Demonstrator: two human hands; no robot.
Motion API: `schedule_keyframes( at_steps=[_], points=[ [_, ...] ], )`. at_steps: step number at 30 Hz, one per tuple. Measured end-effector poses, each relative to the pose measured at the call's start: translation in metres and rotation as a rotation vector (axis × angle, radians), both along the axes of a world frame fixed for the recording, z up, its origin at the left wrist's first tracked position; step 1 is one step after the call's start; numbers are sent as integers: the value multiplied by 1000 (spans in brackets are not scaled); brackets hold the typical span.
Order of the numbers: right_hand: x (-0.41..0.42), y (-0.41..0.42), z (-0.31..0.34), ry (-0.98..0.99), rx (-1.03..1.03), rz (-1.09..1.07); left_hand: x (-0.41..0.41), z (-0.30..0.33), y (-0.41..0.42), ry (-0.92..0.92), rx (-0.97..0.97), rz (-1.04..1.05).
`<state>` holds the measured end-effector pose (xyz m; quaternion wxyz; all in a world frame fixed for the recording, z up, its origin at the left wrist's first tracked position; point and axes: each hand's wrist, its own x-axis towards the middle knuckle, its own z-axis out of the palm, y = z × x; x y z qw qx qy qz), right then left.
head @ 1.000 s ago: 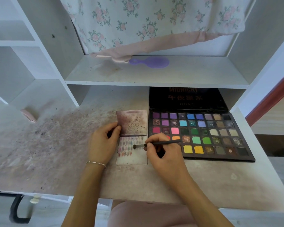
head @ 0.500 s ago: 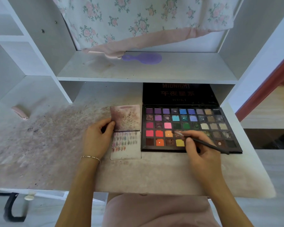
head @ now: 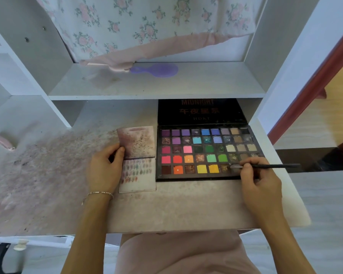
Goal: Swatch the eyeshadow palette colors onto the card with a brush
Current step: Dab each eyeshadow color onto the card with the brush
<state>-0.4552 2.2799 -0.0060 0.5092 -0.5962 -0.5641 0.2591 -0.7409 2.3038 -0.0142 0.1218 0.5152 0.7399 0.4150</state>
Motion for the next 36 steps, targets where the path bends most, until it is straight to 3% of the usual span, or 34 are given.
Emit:
schedule_keyframes(
  at_steps=[26,36],
  points=[
    [-4,2,4,-72,-8,67,-1,0,-2,-15,-3,-6],
    [-38,-1,9,-27,31,249,0,2,-2,-11,-14,-6]
  ],
)
